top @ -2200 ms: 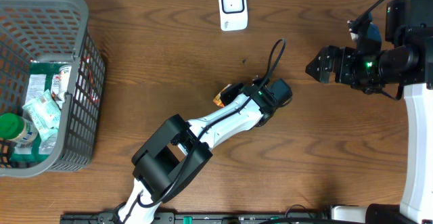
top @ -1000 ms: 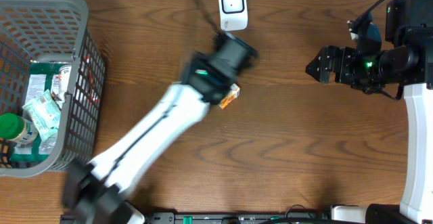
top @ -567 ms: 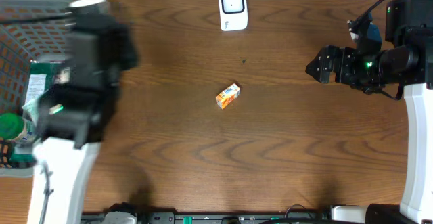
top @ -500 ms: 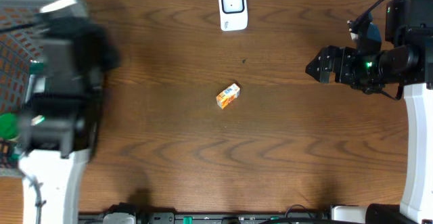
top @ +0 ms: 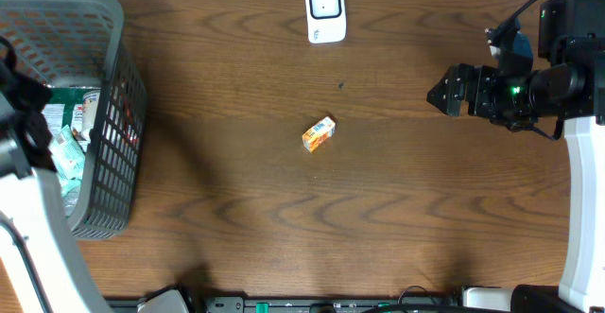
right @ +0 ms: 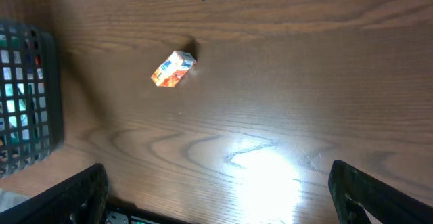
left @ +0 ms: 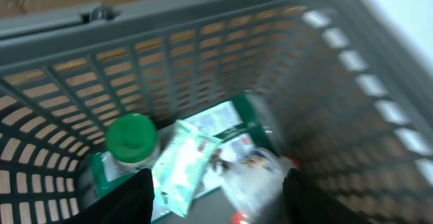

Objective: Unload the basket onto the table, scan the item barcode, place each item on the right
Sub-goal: 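Reach the left gripper into the basket and grasp the green-lidded jar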

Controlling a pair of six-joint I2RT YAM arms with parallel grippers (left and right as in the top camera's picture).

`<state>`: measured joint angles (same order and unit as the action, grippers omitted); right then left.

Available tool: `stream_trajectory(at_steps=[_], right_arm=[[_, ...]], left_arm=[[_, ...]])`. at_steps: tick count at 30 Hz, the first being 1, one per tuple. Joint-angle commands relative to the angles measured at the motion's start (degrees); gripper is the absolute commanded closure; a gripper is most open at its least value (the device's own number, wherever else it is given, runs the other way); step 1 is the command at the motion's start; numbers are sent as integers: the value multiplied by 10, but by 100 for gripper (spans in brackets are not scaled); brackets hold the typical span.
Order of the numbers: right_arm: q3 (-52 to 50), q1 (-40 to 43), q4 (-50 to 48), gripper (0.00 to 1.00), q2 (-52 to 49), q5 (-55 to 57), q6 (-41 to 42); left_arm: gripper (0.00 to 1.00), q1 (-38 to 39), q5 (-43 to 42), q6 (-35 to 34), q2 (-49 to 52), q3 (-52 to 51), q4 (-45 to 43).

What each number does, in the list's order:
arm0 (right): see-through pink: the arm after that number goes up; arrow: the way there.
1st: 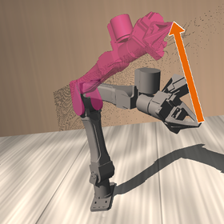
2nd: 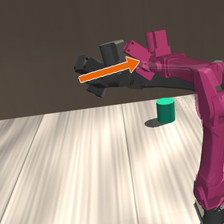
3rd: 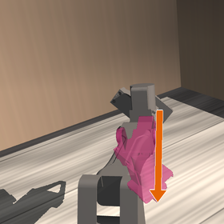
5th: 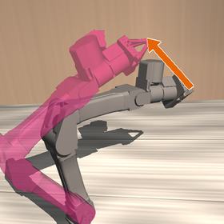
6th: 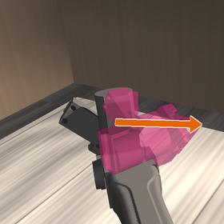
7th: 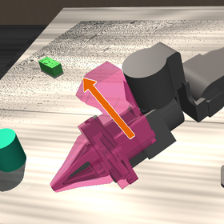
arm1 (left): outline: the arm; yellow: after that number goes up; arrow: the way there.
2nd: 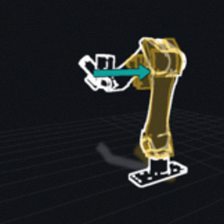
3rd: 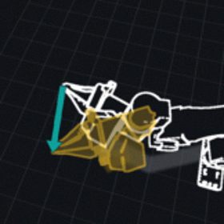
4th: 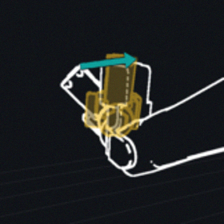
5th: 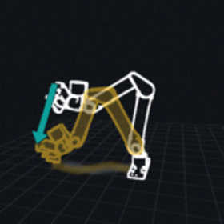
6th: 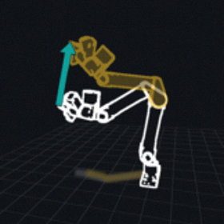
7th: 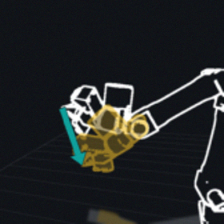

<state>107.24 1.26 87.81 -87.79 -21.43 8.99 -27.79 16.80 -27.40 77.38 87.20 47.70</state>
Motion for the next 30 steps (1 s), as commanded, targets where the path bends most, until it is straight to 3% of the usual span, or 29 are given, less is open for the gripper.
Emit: stream_trajectory(at_steps=[1, 14, 30], right_arm=[[11, -7, 1, 1, -1, -5, 6], [11, -7, 1, 1, -1, -5, 6], [11, -7, 1, 1, -1, -5, 6]], left_arm=[[39, -33, 2, -29, 47, 10, 2], [38, -137, 2, -59, 209, 10, 4], [38, -144, 24, -52, 264, -5, 2]])
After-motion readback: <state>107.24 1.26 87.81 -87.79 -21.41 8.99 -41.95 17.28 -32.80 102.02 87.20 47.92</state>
